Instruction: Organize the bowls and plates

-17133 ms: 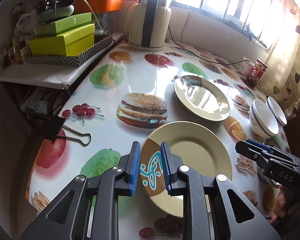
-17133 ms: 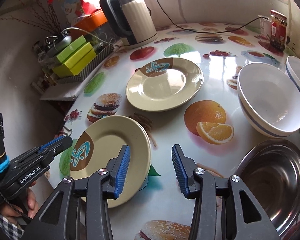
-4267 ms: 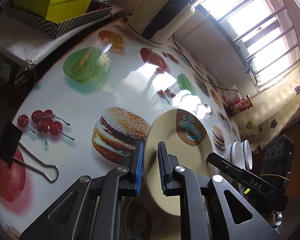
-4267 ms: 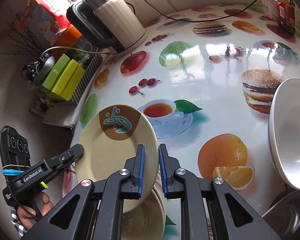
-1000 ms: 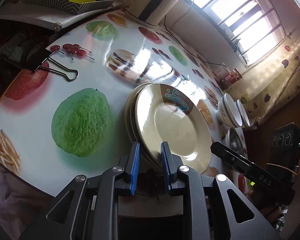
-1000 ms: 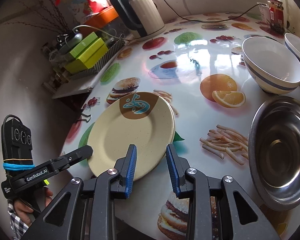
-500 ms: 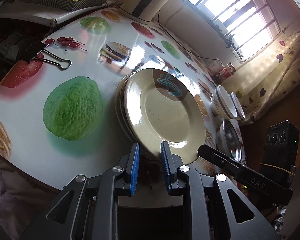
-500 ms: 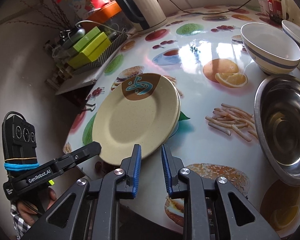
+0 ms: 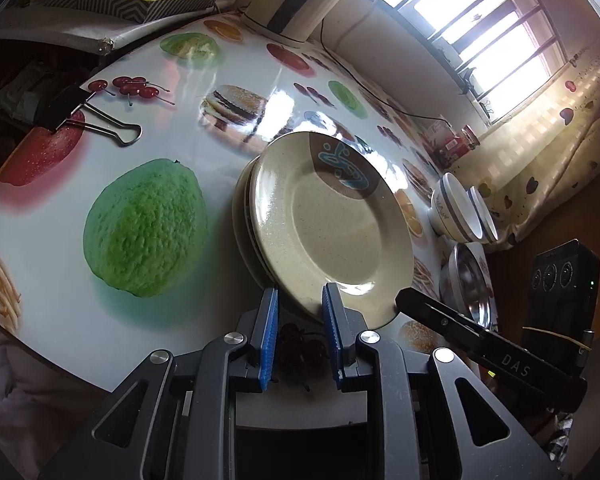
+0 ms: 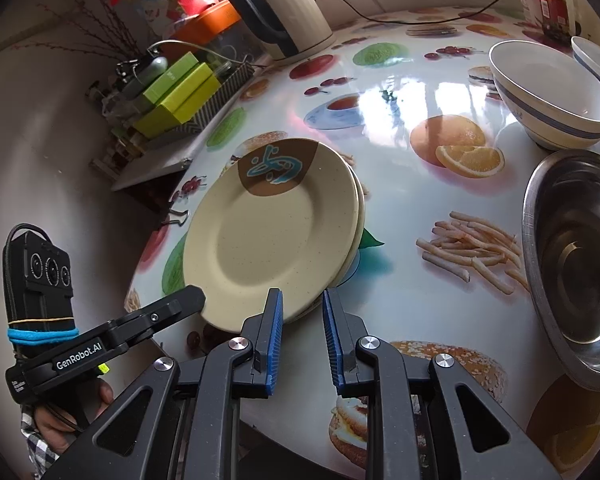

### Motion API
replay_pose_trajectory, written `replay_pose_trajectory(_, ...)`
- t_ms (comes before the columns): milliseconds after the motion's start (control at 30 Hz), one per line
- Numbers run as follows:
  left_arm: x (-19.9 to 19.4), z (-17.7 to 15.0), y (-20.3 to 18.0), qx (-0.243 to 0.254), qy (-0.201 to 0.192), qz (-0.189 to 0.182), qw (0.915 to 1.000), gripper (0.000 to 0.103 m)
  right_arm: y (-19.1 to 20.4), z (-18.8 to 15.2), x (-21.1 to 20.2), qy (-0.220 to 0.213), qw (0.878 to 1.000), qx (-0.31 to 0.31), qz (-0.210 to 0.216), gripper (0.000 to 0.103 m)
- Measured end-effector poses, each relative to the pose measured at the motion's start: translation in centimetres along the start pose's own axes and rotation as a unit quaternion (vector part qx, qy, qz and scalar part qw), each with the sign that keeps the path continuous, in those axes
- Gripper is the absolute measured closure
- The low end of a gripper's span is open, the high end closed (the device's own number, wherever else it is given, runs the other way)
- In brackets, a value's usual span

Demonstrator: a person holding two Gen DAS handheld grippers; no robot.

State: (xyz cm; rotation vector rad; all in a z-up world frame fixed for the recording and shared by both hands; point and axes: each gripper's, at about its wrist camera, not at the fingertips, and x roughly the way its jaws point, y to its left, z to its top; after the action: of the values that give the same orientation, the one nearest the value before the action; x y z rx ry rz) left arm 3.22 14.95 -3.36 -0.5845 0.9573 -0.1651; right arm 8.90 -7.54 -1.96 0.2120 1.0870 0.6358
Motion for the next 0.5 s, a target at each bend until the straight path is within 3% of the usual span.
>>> replay_pose_trajectory(367,-0.4,-0.2,-1.2,0.033,-0.017,0.041,0.9985,0.079,0.2,0.3,-0.5,-0.015,1.0,-0.016,-0.008,0.083)
replay_pose_trajectory(500,-0.7,-0.4,-1.8,0.051,-0.023,0.058,0.9967,0.079,-0.2,0.3,-0.6,-0.018,1.0,-0.005,-0.016,0.069)
